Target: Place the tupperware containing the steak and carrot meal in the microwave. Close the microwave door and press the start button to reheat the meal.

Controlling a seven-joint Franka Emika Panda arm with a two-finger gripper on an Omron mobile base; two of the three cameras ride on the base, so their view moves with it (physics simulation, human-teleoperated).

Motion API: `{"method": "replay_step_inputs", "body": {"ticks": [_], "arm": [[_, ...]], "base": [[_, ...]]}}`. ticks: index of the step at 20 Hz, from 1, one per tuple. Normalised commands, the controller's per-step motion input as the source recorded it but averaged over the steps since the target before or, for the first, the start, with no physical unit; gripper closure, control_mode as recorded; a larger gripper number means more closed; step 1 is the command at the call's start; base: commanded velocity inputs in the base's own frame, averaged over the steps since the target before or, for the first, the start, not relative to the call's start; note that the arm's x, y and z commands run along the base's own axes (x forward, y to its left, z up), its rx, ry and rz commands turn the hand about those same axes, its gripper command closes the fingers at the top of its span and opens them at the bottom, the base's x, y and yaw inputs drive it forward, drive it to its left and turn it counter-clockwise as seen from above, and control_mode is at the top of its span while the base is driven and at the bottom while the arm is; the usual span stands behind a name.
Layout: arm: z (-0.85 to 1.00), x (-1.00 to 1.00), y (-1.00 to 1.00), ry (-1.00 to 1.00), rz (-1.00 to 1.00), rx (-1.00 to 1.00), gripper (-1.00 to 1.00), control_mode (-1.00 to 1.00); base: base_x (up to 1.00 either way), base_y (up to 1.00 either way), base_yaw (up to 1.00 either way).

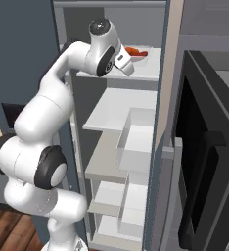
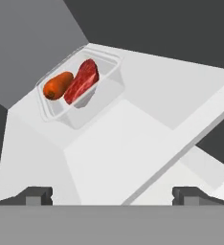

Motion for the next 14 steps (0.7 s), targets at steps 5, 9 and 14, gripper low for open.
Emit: {"method": "replay_step_inputs", "body": {"ticks": [5,9,14], "arm": [[-0.01,0.18,-0.14,0.0,0.02,0.0,-1.0,-1.0],[0.0,0.14,-0.14,0.0,0.0,0.0,-1.0,-1.0],[0.0,0.18,-0.1,0.0,0.01,0.0,-1.0,-1.0]], "base": [[0.0,0.0,0.0],[0.0,0.0,0.0],[0.0,0.0,0.0]]}}
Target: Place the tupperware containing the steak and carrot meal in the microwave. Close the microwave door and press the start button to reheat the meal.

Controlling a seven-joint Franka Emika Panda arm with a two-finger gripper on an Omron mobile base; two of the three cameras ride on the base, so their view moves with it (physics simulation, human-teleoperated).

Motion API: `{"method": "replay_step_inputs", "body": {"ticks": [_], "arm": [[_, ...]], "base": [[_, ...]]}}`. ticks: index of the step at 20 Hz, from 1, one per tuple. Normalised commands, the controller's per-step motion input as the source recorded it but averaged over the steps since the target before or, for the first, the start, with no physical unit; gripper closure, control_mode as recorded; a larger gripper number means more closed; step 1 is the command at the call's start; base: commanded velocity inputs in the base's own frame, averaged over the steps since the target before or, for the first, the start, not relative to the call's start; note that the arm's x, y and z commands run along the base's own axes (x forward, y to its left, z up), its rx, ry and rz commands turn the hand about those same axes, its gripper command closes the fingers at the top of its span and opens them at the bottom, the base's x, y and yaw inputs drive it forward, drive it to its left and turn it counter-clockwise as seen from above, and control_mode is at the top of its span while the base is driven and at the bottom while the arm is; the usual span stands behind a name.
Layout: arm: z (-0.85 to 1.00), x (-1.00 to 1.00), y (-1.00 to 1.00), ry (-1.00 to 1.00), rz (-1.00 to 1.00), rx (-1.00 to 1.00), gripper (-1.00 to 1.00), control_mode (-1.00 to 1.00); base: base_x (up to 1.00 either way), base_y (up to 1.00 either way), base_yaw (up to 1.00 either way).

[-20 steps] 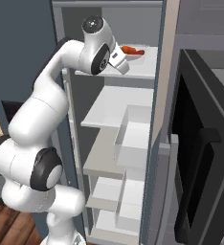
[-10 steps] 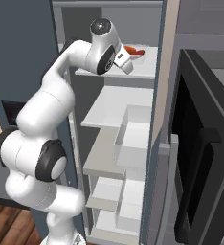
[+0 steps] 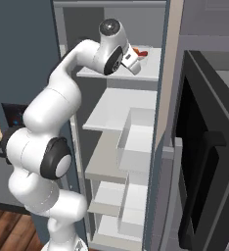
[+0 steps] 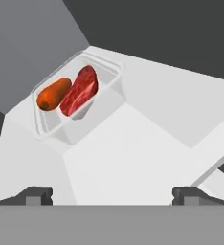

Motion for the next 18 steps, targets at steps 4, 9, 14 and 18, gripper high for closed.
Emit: {"method": "replay_step_inputs", "body": {"ticks": [4,9,14,18], "arm": [[-0.02,0.23,-0.07,0.0,0.01,0.0,-1.0,-1.0],[-0.02,0.24,-0.08,0.0,0.01,0.0,-1.0,-1.0],[-0.02,0.25,-0.11,0.0,0.02,0.0,-1.0,-1.0],[-0.06,0.29,-0.11,0.0,0.02,0.0,-1.0,-1.0]], "base": [[0.0,0.0,0.0],[0.0,0.0,0.0],[0.0,0.0,0.0],[0.0,0.0,0.0]]}}
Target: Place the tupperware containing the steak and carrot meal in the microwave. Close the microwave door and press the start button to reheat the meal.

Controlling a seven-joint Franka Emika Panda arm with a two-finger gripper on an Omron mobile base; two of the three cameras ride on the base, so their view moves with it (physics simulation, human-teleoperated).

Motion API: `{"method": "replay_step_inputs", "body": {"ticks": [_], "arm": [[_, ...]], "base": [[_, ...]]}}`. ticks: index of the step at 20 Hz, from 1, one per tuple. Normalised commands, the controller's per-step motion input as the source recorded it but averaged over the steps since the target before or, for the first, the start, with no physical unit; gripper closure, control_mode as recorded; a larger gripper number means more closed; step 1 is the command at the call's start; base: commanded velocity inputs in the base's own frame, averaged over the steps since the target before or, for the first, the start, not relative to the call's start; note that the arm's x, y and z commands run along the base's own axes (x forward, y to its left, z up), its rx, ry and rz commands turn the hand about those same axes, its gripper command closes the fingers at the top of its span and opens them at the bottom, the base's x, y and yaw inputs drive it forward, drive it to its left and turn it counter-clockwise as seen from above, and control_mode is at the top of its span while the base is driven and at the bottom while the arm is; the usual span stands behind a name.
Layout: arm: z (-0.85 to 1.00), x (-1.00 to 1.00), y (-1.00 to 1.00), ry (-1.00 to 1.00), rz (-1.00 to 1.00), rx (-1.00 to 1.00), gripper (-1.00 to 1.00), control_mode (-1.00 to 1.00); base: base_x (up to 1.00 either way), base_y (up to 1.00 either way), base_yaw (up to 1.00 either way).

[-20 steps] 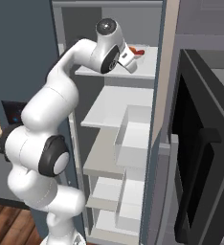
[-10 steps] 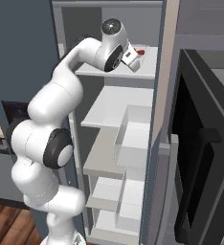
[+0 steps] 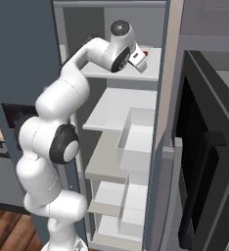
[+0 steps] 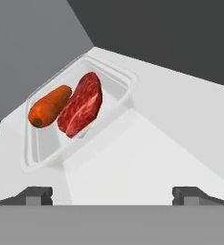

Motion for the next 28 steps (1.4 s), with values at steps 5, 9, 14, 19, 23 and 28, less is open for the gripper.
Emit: {"method": "replay_step_inputs", "body": {"ticks": [5,9,14,19,23,28], "arm": [[-0.05,0.3,-0.02,0.0,0.03,0.0,-1.0,-1.0],[-0.01,0.28,-0.01,0.0,0.05,0.0,-1.0,-1.0],[0.0,0.27,-0.07,0.0,0.05,0.0,-1.0,-1.0],[0.0,0.26,-0.04,0.0,0.05,0.0,-1.0,-1.0],[0.0,0.26,-0.01,0.0,0.04,0.0,-1.0,-1.0],[0.0,0.23,0.0,0.03,0.02,0.0,-1.0,-1.0]], "base": [[0.0,0.0,0.0],[0.0,0.0,0.0],[0.0,0.0,0.0],[0.0,0.0,0.0],[0.0,0.0,0.0],[0.0,0.0,0.0]]}}
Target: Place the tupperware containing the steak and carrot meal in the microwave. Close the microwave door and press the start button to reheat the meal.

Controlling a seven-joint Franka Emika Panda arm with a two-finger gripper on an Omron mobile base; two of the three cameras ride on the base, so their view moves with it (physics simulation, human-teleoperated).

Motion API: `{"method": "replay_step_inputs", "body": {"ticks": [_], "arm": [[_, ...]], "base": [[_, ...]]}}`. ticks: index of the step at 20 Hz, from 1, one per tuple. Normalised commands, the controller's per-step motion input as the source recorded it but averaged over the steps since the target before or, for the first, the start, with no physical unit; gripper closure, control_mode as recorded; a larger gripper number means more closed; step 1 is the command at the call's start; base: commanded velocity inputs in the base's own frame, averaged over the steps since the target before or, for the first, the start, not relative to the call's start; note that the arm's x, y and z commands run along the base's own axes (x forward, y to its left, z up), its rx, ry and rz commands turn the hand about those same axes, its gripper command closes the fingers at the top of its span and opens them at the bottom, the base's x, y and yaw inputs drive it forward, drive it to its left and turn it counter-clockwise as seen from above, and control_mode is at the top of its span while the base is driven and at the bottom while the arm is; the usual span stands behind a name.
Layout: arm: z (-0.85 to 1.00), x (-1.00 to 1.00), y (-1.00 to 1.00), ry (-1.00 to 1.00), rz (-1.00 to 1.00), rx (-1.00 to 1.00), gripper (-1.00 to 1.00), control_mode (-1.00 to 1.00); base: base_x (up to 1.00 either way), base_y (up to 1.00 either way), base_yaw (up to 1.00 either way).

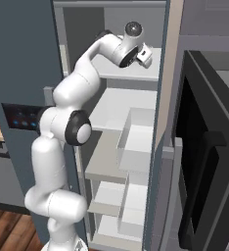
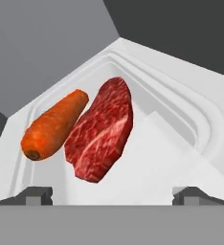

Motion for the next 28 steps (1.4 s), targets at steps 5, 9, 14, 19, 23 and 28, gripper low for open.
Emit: {"method": "replay_step_inputs", "body": {"ticks": [5,9,14,19,23,28], "arm": [[0.0,0.22,0.0,0.04,0.0,0.0,-1.0,-1.0],[0.0,0.2,0.0,0.05,0.0,0.0,-1.0,-1.0],[-0.04,0.12,0.0,0.06,0.0,0.0,-1.0,-1.0],[-0.08,0.08,-0.03,0.05,-0.01,0.0,-1.0,-1.0],[-0.12,0.05,-0.09,0.03,-0.04,0.0,-1.0,-1.0],[-0.18,0.02,-0.03,0.01,-0.1,0.0,1.0,-1.0]], "base": [[0.0,0.0,0.0],[0.0,0.0,0.0],[0.0,0.0,0.0],[0.0,0.0,0.0],[0.0,0.0,0.0],[0.0,0.0,0.0]]}}
